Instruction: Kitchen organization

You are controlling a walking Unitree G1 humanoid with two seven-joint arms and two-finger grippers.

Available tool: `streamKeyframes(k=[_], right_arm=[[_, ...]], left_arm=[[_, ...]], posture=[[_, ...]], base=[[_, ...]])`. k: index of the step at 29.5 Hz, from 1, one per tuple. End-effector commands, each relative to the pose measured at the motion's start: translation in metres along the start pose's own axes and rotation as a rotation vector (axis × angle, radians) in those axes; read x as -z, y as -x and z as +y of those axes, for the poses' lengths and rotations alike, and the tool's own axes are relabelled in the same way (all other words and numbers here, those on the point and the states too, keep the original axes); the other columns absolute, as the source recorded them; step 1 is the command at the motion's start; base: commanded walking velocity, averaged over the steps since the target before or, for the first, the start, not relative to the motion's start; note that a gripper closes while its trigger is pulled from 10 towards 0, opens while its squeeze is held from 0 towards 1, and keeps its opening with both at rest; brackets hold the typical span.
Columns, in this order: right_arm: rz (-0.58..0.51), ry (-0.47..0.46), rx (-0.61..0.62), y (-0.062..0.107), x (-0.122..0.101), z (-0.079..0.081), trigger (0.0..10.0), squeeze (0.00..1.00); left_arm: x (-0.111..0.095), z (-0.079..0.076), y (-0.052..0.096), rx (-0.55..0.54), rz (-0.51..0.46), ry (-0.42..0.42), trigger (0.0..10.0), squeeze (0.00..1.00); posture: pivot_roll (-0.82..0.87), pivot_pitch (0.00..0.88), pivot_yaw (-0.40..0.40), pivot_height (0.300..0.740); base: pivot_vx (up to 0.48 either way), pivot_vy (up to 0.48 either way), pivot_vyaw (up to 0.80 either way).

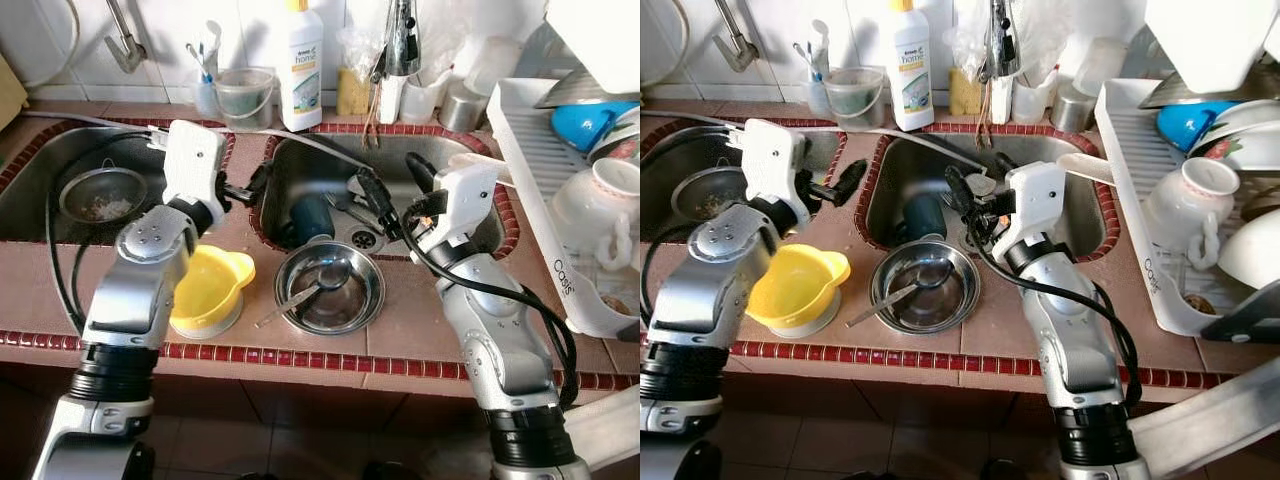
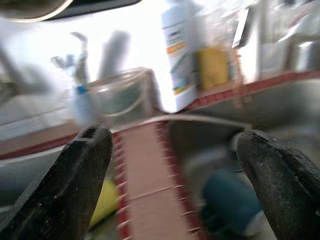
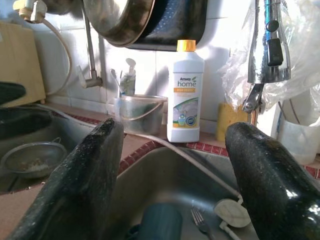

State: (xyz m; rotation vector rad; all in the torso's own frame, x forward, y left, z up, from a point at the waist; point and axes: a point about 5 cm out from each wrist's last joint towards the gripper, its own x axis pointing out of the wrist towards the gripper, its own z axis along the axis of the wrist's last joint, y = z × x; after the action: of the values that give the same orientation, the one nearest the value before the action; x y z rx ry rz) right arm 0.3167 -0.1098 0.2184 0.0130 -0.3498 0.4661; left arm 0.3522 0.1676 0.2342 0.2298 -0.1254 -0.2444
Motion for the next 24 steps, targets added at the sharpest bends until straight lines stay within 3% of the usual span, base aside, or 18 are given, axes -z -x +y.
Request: streamKeyframes(k=[1,6,17,24], right_arm=[[0.002,0.005,-0.020,-0.002,-0.001,0.001,10.0,0.00],[0.014,0.009,-0.039,-0.002,0.001,0.001,10.0,0.00],[0.032,0.013,-0.086,-0.004,0.004,0.002,10.0,0.00],[0.069,0.026,-0.138,-0.006,0.012,0.016,10.0,0.00]], left_arm=[[-0.002,0.009,0.000,-0.047,0.003,-0.027,10.0,0.00],[0.000,0.013,0.001,-0.059,0.009,-0.051,10.0,0.00],[0.011,0.037,0.009,0.028,0.081,-0.088,10.0,0.00],[0.016,0.049,0.011,0.030,0.110,-0.051,10.0,0.00]], posture=[[-0.12,0.074,0.031,0.740],[-0.11,0.068,0.022,0.740],[-0.10,0.071,0.005,0.740],[-0.10,0.078,0.005,0.740]], base=[[0.000,0.000,0.00],[0.000,0.000,0.00],[0.000,0.000,0.00],[0.000,0.000,0.00]])
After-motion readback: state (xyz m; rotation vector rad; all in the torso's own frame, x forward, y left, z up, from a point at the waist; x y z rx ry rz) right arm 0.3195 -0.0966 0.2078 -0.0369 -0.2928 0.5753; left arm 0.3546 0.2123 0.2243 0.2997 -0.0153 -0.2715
